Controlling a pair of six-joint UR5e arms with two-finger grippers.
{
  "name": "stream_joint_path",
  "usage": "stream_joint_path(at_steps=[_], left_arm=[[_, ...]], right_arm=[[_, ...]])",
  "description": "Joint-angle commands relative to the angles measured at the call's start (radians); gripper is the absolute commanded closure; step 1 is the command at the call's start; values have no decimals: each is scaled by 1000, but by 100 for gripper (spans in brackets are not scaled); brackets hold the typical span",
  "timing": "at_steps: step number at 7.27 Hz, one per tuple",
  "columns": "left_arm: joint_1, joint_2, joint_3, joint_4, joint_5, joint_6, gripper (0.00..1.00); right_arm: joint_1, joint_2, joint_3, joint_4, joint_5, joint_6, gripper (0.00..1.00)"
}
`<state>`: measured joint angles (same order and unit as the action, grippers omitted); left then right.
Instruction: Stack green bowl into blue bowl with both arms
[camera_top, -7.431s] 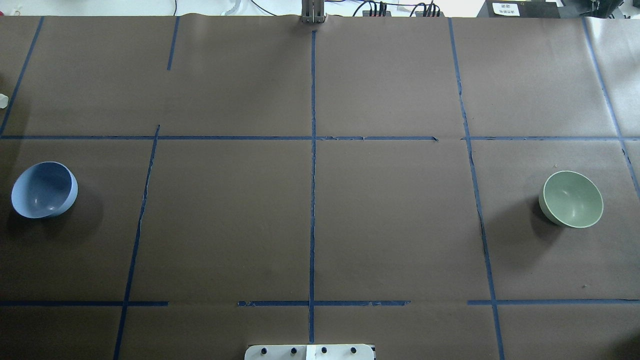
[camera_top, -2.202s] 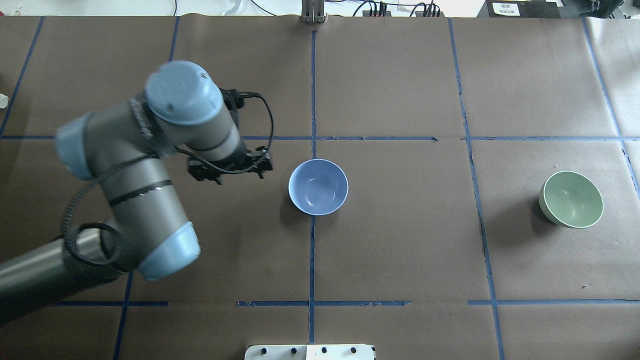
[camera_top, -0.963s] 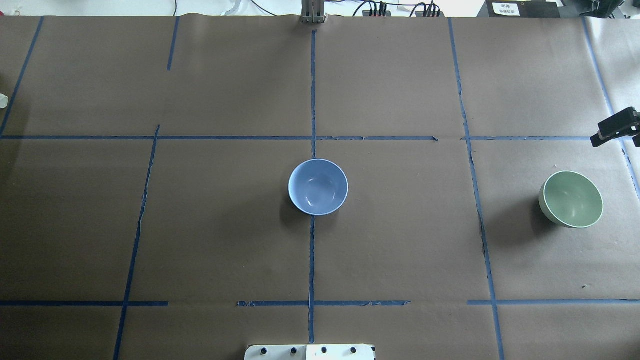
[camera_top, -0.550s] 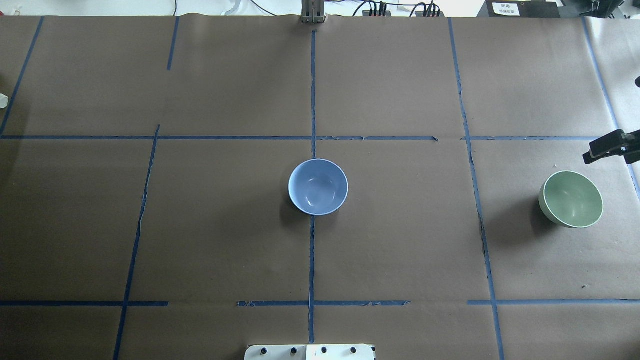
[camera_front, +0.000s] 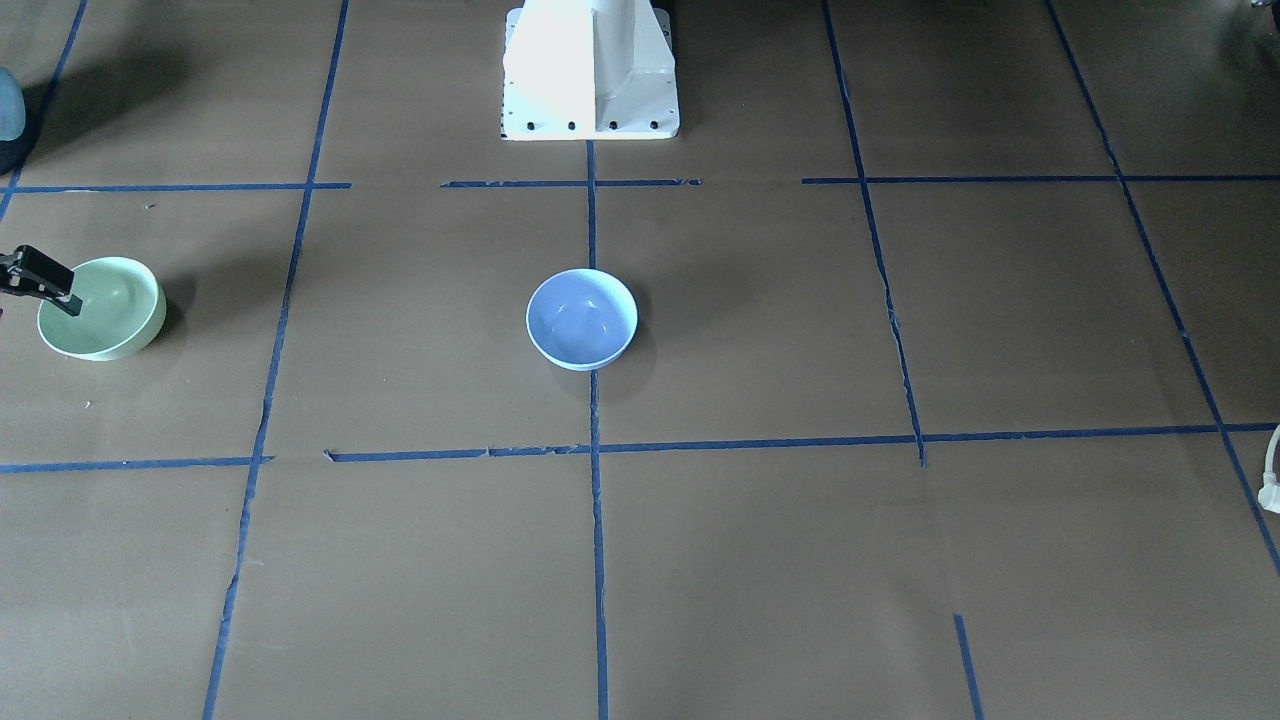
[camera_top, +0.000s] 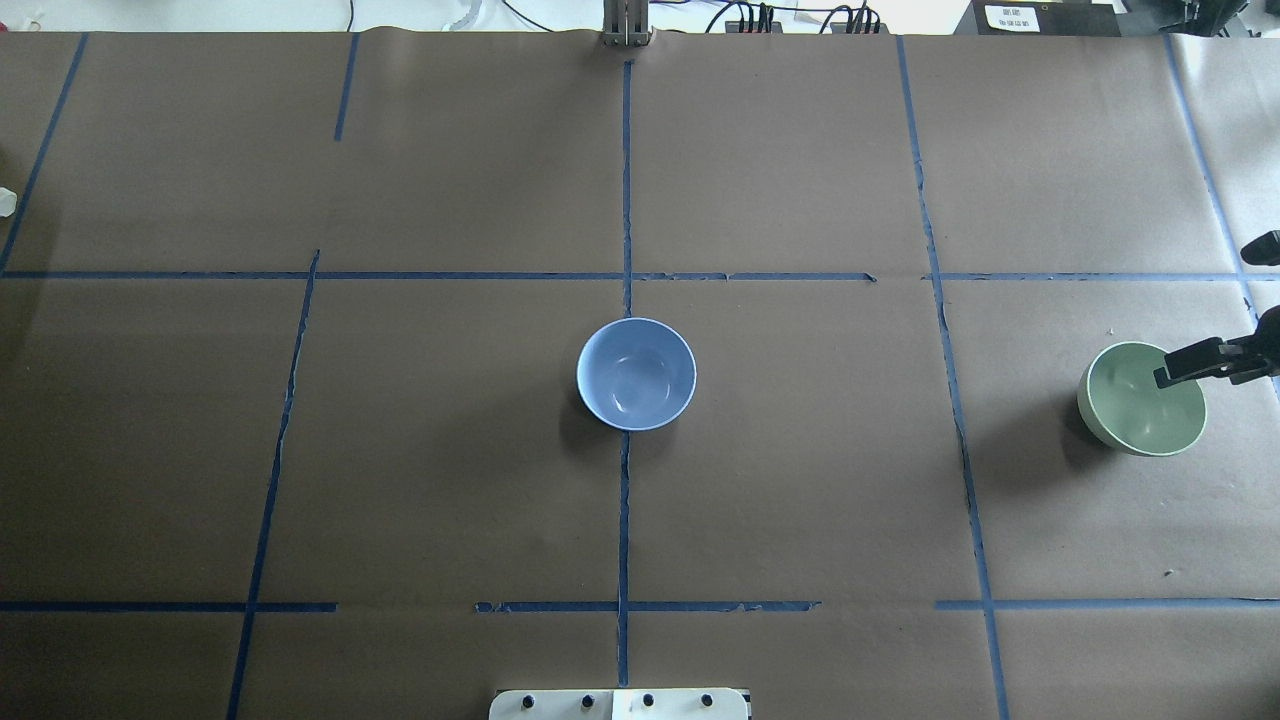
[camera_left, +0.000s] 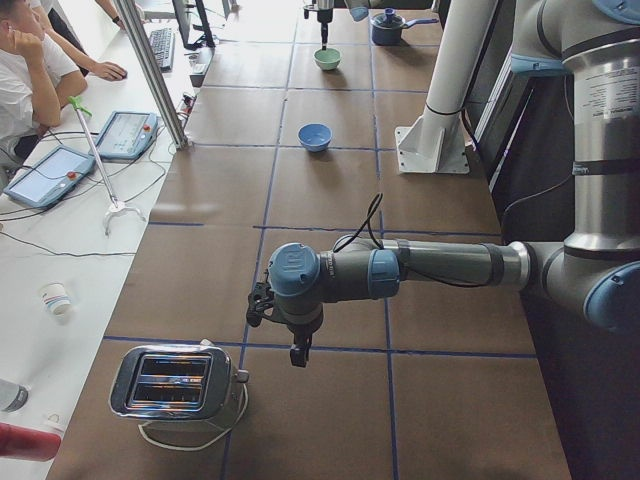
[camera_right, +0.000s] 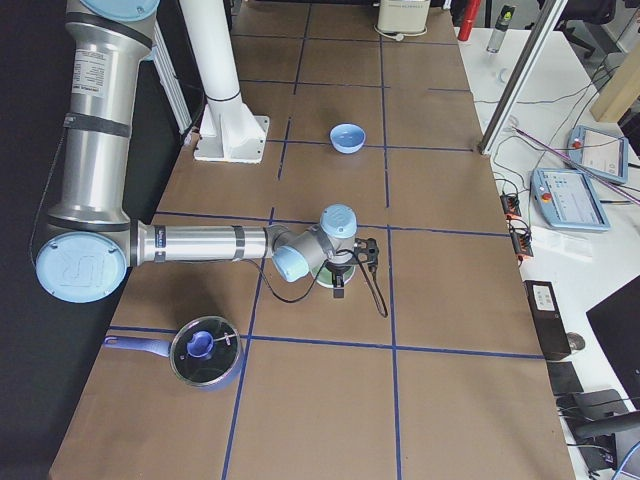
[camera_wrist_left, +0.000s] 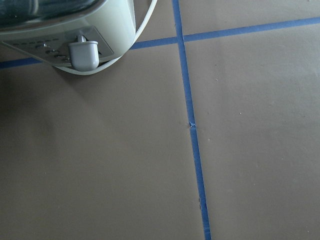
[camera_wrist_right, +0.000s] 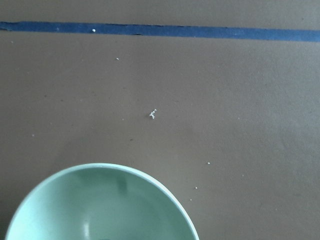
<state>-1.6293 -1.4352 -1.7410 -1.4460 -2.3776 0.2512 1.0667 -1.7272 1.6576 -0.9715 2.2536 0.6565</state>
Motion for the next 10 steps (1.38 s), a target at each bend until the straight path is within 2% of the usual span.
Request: stream_joint_path(at_steps=[1,2,3,7,8,9,10], left_arm=[[0,1,-2,-2,0,-1,0],[0,1,0,-2,0,-1,0],[0,1,-2,-2,0,-1,0],[0,-1,-3,-2,0,-1,0],[0,-2,-2,-2,0,-1,0],[0,-2,-3,-2,0,-3,0],[-1,-2,-3,-2,0,-4,0]], right_arm=[[-45,3,-22,34,-12,46,60],[-42,-3,-4,36,-8,46,97],[-39,-6,16,34,-3,46,100],[-39,-9,43,30,3,49,100],[-33,-2,97,-4,59,52,100],[-22,67,172,-106,105,136,100],[-31,201,220,-218,103,296,100]])
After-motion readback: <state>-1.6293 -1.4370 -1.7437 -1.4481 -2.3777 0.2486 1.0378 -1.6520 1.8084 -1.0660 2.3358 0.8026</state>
